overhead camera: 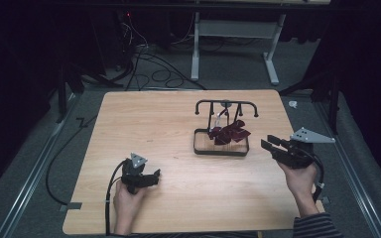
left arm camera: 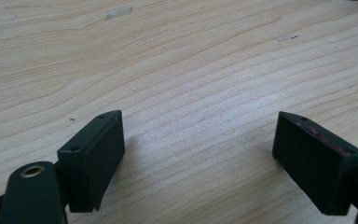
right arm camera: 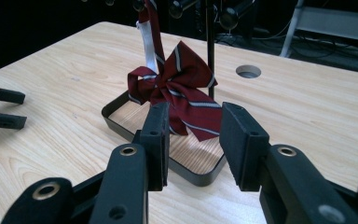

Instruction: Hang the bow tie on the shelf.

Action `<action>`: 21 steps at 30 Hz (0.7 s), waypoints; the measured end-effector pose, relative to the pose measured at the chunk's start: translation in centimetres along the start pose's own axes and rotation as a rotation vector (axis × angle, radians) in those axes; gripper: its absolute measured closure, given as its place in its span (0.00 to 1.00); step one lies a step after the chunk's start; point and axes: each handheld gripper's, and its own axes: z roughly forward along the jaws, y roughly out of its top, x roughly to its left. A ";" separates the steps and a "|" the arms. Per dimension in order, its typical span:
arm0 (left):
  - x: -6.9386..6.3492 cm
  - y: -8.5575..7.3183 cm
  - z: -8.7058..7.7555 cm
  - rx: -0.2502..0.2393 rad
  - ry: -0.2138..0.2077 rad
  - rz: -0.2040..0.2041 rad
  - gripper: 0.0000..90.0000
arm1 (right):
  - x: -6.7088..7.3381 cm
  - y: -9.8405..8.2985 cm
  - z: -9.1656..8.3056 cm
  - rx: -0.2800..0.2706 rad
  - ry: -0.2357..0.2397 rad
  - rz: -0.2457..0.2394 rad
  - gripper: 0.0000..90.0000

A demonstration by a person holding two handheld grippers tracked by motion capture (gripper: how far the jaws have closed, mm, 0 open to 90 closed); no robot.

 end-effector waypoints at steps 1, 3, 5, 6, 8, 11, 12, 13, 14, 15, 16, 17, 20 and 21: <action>0.0 0.0 0.0 0.000 0.000 0.000 0.19 | 0.0 0.0 0.0 0.000 0.000 0.000 0.72; 0.0 0.0 0.0 0.002 0.000 0.000 0.19 | 0.0 -0.3 0.0 0.005 0.003 0.004 0.72; 0.0 0.0 0.0 0.000 0.000 0.000 0.19 | -0.1 -0.5 0.1 0.008 0.005 0.012 0.72; 0.0 0.0 0.0 0.000 0.000 0.000 0.19 | -0.1 -0.7 0.1 0.006 0.007 0.016 0.72; 0.0 0.0 0.0 0.001 0.000 0.000 0.19 | -0.1 -0.9 0.1 0.009 0.007 0.019 0.72; 0.0 0.0 0.0 0.000 0.000 0.000 0.19 | -0.2 -1.3 0.2 0.011 0.008 0.029 0.72; 0.0 0.0 0.0 0.001 -0.001 0.000 0.19 | -0.2 -1.4 0.2 0.013 0.008 0.033 0.72; 0.0 0.0 0.0 0.001 -0.001 0.000 0.19 | -0.2 -1.4 0.2 0.013 0.008 0.033 0.72; 0.0 0.0 0.0 0.000 0.000 0.000 0.19 | -0.2 -1.7 0.3 0.017 0.005 0.030 0.72; 0.0 0.0 0.0 0.000 0.000 0.000 0.19 | -0.2 -1.8 0.3 0.019 0.006 0.030 0.72; 0.0 0.0 0.0 0.000 0.000 0.000 0.19 | -0.2 -1.9 0.3 0.021 0.007 0.034 0.72; 0.0 0.0 0.0 0.000 0.000 0.000 0.19 | -0.2 -2.0 0.4 0.022 0.008 0.034 0.72; 0.0 0.0 0.0 0.000 0.000 0.000 0.19 | -0.3 -2.3 0.5 0.023 0.009 0.042 0.72; 0.0 0.0 0.0 0.000 0.000 0.000 0.19 | -0.3 -2.4 0.5 0.026 0.008 0.044 0.72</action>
